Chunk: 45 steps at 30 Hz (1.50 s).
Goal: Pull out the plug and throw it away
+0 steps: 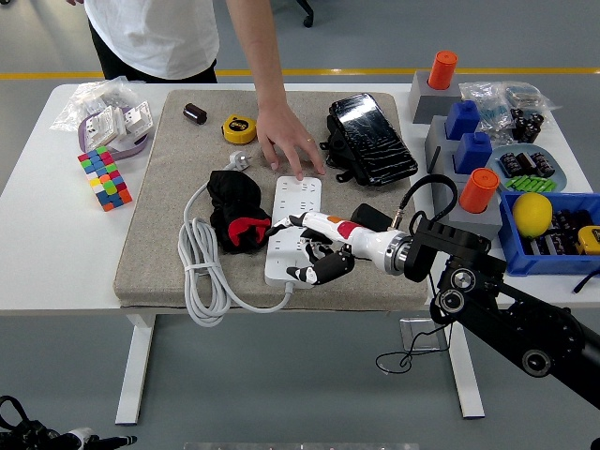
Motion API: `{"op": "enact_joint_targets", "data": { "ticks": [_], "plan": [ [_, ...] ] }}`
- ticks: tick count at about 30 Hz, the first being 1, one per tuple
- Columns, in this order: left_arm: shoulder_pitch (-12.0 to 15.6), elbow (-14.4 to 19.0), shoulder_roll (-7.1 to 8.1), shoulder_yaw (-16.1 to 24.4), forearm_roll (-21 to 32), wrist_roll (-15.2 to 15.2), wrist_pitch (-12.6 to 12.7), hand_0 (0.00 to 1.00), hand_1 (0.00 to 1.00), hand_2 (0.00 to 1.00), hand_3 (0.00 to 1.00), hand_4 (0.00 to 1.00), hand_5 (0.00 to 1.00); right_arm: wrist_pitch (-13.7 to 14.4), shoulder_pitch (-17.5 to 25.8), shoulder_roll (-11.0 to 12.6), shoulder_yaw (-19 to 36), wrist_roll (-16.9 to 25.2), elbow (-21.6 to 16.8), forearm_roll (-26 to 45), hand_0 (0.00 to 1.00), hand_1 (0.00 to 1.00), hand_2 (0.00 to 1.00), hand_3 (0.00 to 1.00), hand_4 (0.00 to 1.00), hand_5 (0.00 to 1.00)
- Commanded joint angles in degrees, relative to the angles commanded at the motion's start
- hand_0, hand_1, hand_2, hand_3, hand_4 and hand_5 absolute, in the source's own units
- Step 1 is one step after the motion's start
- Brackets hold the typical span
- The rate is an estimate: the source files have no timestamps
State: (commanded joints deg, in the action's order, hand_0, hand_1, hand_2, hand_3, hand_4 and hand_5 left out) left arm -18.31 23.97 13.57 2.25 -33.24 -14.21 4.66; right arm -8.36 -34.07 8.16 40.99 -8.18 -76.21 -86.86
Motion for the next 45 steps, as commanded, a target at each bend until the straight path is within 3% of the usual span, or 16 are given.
{"op": "enact_joint_targets", "data": {
  "ticks": [3,4,9,10,15,16,21,22,27,28,33,34,45],
  "plan": [
    [-0.01,-0.02,-0.02,-0.18,0.40,0.18,0.14,0.534,0.664,0.692,0.668,0.834,0.700,1.61,0.70,0.32,1.82,1.42,0.03,-0.07,0.002,0.037,0.167,0.804,0.724,0.002],
    [0.00,-0.03,-0.04,-0.22,0.52,0.22,0.18,0.534,0.664,0.692,0.669,0.835,0.703,1.82,0.91,0.41,2.33,1.64,0.09,-0.24,0.210,0.347,0.406,0.806,0.807,0.002],
    [-0.01,-0.07,-0.10,-0.37,0.93,0.37,0.34,0.534,0.664,0.692,0.669,0.835,0.703,2.69,2.23,1.16,5.64,2.35,-0.32,-0.92,0.210,0.347,0.406,0.806,0.807,0.002],
    [-0.02,-0.08,-0.11,-0.39,0.93,0.41,0.36,0.534,0.664,0.692,0.669,0.835,0.704,2.89,2.74,1.35,6.65,2.46,-0.67,-0.68,0.567,0.660,0.579,0.860,0.920,0.104],
    [0.09,-0.11,-0.21,-0.69,1.57,0.64,0.54,0.534,0.664,0.692,0.669,0.835,0.704,2.89,5.53,2.22,10.83,2.63,-2.82,-0.61,0.567,0.660,0.579,0.860,0.920,0.104],
    [0.08,-0.11,-0.23,-0.79,1.80,0.74,0.62,0.534,0.664,0.692,0.669,0.835,0.707,2.85,6.10,2.44,11.70,2.79,-3.33,-0.89,0.746,0.787,0.760,0.880,0.998,0.166],
    [-0.22,-0.18,-0.22,-0.73,1.45,0.66,0.52,0.534,0.664,0.692,0.669,0.835,0.707,2.58,8.51,3.56,15.99,3.21,-5.55,0.37,0.746,0.787,0.760,0.880,0.998,0.166],
    [-0.30,-0.19,-0.25,-0.71,1.43,0.66,0.52,0.534,0.664,0.693,0.669,0.836,0.705,2.37,8.96,3.84,16.94,3.14,-6.11,0.65,0.818,0.840,0.812,0.891,0.998,0.309],
    [-0.47,-0.19,-0.28,-1.01,2.01,0.88,0.69,0.534,0.664,0.693,0.669,0.836,0.705,1.04,11.15,4.82,21.20,2.92,-8.74,0.70,0.818,0.840,0.812,0.891,0.998,0.309],
    [-0.49,-0.19,-0.25,-1.08,2.06,0.93,0.72,0.533,0.664,0.693,0.670,0.835,0.705,0.50,11.68,5.04,22.21,2.86,-9.25,0.63,0.851,0.871,0.837,0.901,0.998,0.459],
    [-0.60,-0.22,-0.08,-1.22,2.14,0.99,0.75,0.533,0.664,0.693,0.670,0.835,0.705,-1.00,13.58,6.29,25.31,2.36,-10.65,1.78,0.851,0.871,0.837,0.901,0.998,0.459],
    [-0.61,-0.21,-0.03,-1.32,2.28,1.06,0.79,0.534,0.664,0.693,0.668,0.834,0.705,-0.99,13.96,6.69,25.75,2.34,-11.01,1.83,0.866,0.881,0.850,0.901,0.998,0.547],
    [-1.06,-0.19,0.39,-1.03,1.67,0.78,0.72,0.533,0.664,0.693,0.668,0.833,0.706,-0.97,18.06,8.02,28.71,2.33,-15.61,2.50,0.866,0.880,0.852,0.901,0.998,0.563]
  ]
}}
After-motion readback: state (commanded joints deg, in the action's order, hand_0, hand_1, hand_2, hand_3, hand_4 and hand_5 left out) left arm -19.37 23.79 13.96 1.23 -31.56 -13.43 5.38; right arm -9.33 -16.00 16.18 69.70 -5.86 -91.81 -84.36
